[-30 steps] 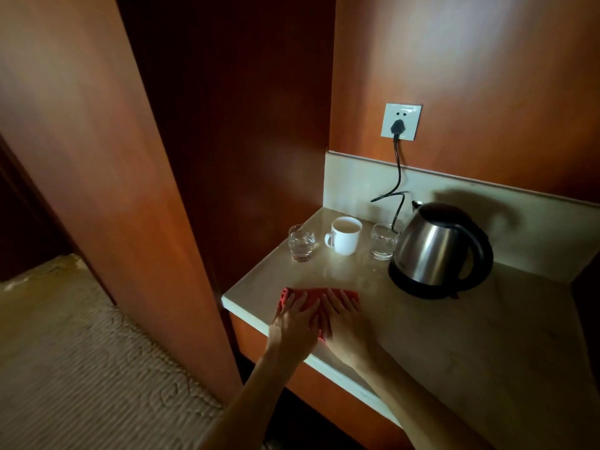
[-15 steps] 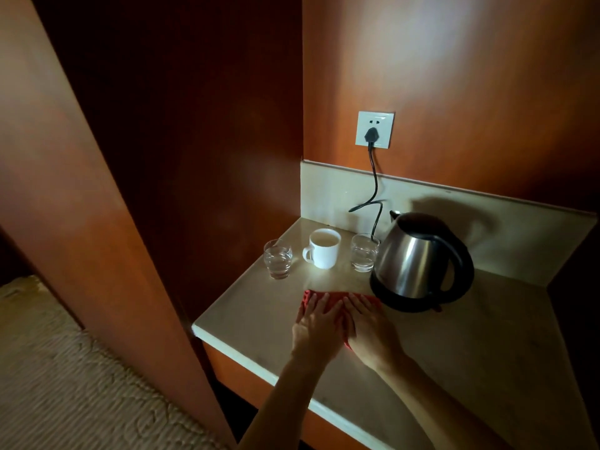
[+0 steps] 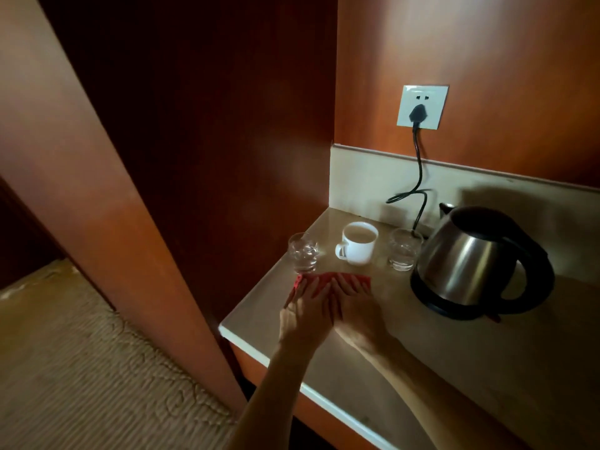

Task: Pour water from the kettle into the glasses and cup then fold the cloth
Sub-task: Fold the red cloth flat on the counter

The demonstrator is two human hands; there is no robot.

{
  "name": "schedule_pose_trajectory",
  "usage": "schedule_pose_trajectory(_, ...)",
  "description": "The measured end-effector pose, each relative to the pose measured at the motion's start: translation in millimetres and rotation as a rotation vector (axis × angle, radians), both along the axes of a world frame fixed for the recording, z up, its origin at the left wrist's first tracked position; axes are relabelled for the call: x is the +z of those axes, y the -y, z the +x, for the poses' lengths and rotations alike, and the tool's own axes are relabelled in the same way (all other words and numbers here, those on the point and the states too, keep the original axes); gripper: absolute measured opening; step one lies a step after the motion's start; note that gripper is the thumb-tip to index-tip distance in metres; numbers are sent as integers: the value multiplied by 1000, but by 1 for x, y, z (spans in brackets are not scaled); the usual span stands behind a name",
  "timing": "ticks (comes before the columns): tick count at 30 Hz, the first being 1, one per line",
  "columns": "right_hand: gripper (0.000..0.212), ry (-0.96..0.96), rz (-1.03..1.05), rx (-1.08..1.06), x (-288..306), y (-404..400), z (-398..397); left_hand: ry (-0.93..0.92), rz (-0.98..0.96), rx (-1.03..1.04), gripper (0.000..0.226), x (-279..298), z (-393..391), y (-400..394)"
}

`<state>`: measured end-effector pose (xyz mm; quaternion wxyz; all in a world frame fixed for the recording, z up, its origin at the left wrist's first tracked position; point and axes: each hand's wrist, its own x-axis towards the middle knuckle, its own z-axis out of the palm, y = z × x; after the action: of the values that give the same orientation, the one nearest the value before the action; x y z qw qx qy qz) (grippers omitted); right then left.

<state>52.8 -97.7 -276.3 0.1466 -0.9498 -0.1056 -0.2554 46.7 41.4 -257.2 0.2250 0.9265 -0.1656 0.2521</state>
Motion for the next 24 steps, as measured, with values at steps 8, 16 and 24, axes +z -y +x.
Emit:
schedule_pose_trajectory(8, 47, -48, 21, 102, 4, -23, -47, -49, 59, 9, 31, -8, -46, -37)
schedule_pose_trajectory(16, 46, -88, -53, 67, 7, 5, -120, -16, 104, -53, 35, 0, -116, -11)
schedule_pose_trajectory(24, 48, -36, -17, -40, 0, 73, -155, -14, 156, -182, 35, 3, -134, 57)
